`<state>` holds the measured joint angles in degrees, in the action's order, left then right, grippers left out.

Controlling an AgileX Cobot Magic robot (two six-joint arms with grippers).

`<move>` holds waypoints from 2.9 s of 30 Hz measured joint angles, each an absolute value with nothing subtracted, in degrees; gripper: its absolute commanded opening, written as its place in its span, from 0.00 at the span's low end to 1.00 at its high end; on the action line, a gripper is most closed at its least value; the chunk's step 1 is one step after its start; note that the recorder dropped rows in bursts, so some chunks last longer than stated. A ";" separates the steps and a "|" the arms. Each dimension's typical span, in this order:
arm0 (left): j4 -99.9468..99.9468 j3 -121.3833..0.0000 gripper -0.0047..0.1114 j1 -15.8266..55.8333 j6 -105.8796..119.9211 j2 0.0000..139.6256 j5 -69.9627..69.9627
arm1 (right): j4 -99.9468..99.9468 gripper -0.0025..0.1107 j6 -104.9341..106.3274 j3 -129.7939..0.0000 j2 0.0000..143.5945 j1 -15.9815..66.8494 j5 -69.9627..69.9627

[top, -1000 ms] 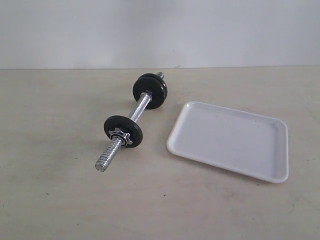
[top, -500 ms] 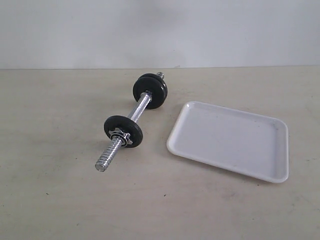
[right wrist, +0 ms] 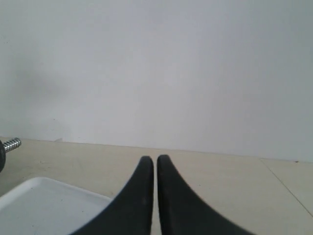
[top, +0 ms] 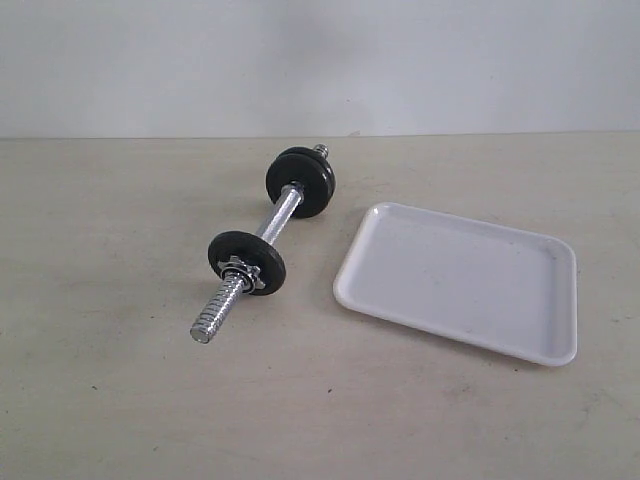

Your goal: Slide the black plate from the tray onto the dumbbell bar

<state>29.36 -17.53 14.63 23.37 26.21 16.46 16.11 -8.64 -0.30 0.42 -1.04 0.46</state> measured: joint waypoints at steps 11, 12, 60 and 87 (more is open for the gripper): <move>29.36 -17.53 0.08 14.63 23.37 26.21 16.46 | 0.89 0.03 -8.64 -0.30 0.28 -1.36 -11.92; 29.36 -17.53 0.08 14.63 23.37 26.21 16.46 | 0.00 0.03 -8.64 -0.30 0.28 -1.38 -14.63; 29.36 -17.53 0.08 14.63 23.48 26.21 16.46 | 2.22 0.03 -2.13 0.07 0.28 -1.60 -20.26; 29.36 -8.22 0.08 4.64 32.98 10.68 5.77 | 1.73 0.03 -2.13 0.07 0.28 -1.60 -20.26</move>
